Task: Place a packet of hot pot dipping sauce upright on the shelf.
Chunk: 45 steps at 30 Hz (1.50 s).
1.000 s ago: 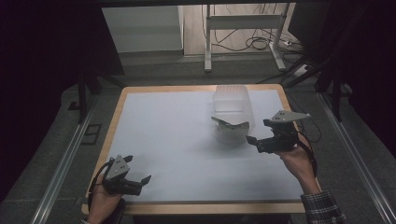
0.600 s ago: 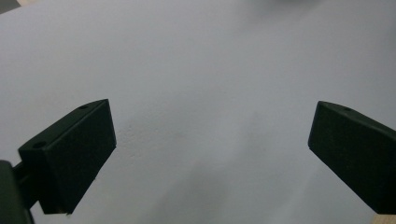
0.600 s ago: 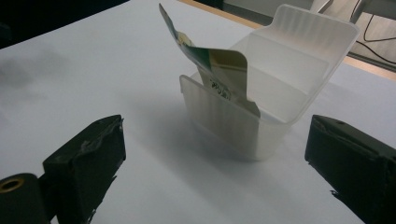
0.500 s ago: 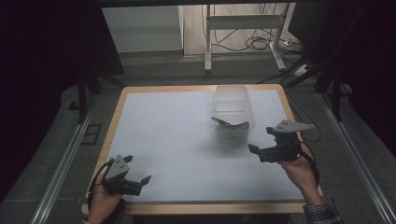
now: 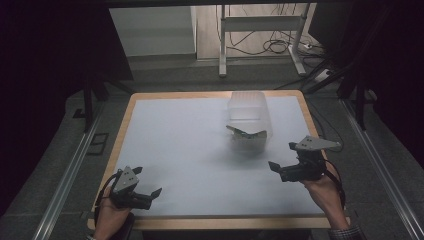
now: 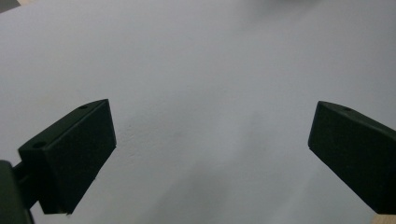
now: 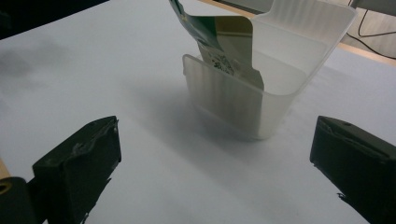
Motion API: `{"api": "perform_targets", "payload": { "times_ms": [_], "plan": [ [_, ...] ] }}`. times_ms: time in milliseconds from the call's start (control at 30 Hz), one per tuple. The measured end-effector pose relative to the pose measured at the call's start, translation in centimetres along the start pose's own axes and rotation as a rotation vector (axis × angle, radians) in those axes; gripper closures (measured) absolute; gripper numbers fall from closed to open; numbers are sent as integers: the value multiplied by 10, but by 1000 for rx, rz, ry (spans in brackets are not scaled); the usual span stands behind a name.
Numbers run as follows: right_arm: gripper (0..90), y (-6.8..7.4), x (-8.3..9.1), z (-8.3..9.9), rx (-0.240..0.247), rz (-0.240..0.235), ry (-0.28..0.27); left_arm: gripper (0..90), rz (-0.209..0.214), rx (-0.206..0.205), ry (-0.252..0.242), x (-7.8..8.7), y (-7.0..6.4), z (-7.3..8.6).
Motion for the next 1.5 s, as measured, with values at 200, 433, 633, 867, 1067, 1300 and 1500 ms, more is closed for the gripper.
{"api": "perform_targets", "payload": {
  "times_ms": [200,433,633,867,1067,1300,1500],
  "plan": [
    [16,0,1,8,-5,2,6,7,-3,-1,1,0,0,0],
    [15,0,3,20,-15,12,15,7,-4,-3,4,0,0,0],
    [13,-1,7,29,-24,22,17,7,-4,-3,5,-1,0,0],
    [3,-3,14,40,-39,40,14,7,-5,-3,4,0,0,0],
    [0,-4,19,48,-54,59,12,7,-8,-3,4,0,0,0],
    [0,-6,20,62,-82,75,19,5,-7,-2,7,-1,0,0],
    [0,-8,19,75,-97,103,18,3,-6,-2,7,-1,0,0]
  ]
}}
Point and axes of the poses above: each handheld gripper's, and its own axes: x roughly backward along the jaws, z roughly out of its underside, y roughly to its left, the point moved 2 cm from there along -x, roughly forward along the jaws, and after that the axes turned 15 degrees about y, right-handed, at the moved point
